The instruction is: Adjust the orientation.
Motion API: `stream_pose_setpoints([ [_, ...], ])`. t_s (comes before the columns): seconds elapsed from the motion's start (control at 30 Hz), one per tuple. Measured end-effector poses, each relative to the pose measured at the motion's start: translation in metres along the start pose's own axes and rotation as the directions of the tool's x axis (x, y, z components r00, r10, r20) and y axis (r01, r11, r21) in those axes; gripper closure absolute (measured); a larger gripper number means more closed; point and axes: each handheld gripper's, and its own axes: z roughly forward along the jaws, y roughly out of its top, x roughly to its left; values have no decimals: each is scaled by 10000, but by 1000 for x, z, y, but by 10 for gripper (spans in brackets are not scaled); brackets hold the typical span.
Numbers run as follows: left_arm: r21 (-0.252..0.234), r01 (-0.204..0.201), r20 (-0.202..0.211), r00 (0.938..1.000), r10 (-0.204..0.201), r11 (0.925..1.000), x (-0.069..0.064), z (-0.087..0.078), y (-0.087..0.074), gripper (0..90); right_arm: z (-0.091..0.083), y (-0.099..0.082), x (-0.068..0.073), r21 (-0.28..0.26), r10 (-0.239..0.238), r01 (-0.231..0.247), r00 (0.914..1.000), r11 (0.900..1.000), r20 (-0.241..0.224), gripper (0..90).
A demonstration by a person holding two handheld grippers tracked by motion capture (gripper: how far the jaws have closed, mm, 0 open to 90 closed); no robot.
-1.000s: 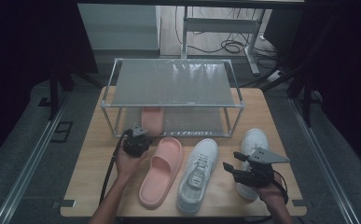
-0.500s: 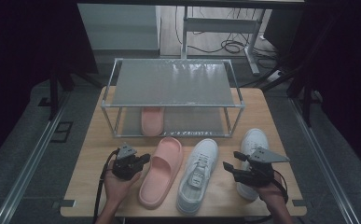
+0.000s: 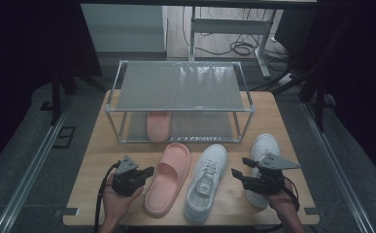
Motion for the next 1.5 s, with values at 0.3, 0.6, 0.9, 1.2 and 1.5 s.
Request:
stream_pose_setpoints([
  [0.3, 284, -463, 587, 9973, 446, 9985, -15, 9, 3, 900, -2, -2, 0, 49, 37, -37, 10000, 10000, 27, 403],
  [0.6, 966, -853, 731, 9942, 784, 9917, -27, 27, -3, 900, -3, -3, -1, -2, 69, -69, 9999, 10000, 78, 403],
  [0.9, 1208, -914, 984, 9919, 797, 9885, -38, 39, -6, 899, -4, -3, -2, 21, 98, -98, 9999, 9999, 100, 403],
  [1.2, 1344, -914, 698, 9941, 826, 9867, -47, 49, -4, 763, -3, -2, 0, 53, 40, -40, 10000, 10000, 63, 403],
  [1.5, 1388, -625, 675, 9963, 535, 9883, -48, 58, 4, 666, -3, -3, -1, 46, 53, -53, 9999, 10000, 85, 403],
])
